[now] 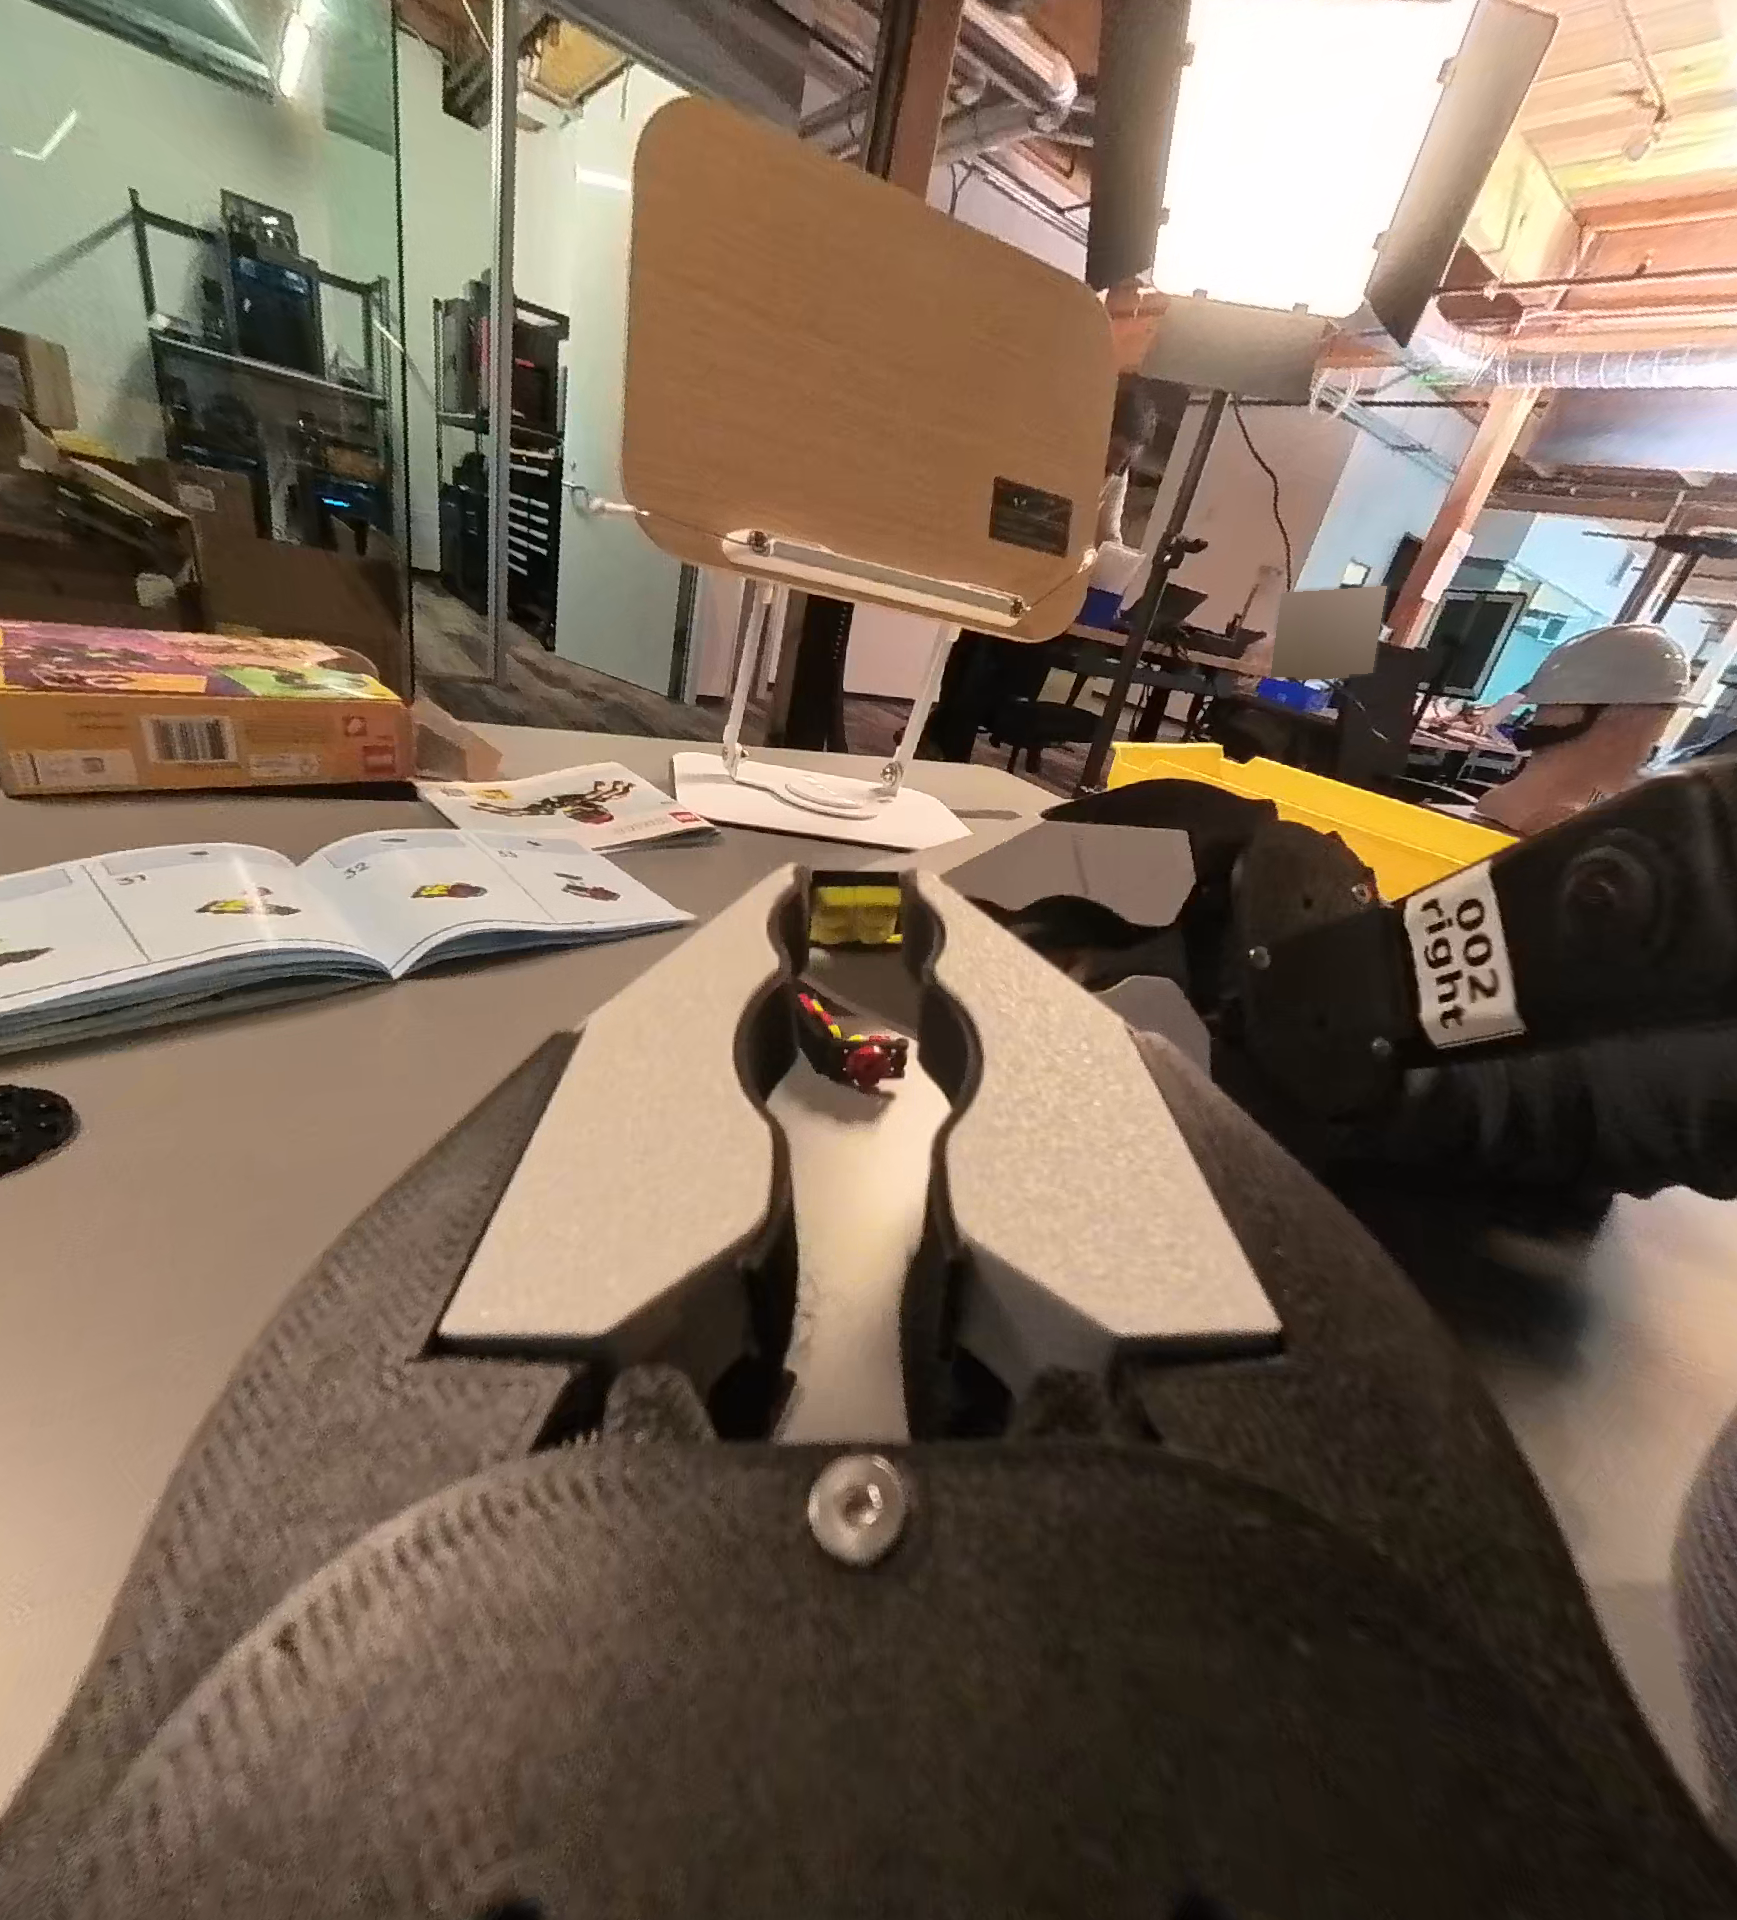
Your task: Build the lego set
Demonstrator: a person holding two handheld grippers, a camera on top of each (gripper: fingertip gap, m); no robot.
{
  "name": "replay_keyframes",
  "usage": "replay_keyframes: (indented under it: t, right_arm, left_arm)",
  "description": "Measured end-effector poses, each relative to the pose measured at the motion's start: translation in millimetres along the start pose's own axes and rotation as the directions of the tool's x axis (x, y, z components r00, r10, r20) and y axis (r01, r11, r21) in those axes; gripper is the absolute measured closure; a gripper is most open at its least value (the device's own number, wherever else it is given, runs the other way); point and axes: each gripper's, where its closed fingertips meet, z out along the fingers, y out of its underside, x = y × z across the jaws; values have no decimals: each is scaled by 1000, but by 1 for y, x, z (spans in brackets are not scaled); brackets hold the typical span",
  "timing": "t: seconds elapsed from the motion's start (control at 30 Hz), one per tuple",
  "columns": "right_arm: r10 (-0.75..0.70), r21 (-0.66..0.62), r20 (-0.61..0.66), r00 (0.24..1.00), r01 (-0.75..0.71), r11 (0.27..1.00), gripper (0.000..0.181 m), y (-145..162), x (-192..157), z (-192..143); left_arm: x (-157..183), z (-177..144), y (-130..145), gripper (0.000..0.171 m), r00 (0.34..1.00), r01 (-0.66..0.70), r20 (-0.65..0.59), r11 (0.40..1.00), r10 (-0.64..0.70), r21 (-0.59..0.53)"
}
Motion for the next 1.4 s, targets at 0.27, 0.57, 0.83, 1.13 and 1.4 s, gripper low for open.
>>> replay_keyframes:
  t: [0.27,0.57,0.83,1.13,1.4]
  right_arm:
    - [16,3,-1,1000,-16,1000,180,-1,2,0]
    - [228,-65,1,974,-227,972,179,13,-3,7]
    - [252,-111,-105,962,-263,958,180,22,4,2]
    - [328,-180,-149,933,-352,919,180,53,20,-10]
    - [320,-184,-119,940,-337,923,180,52,16,-9]
  left_arm:
    - [0,2,2,157,1000,-16,6,1000,16,-15]
    - [-12,1,14,156,998,-5,65,995,12,-99]
    - [-10,-1,25,157,999,12,39,987,-6,-163]
    - [-30,-12,30,165,992,58,120,978,-34,-202]
    - [-34,-4,53,165,980,-18,179,927,91,-374]
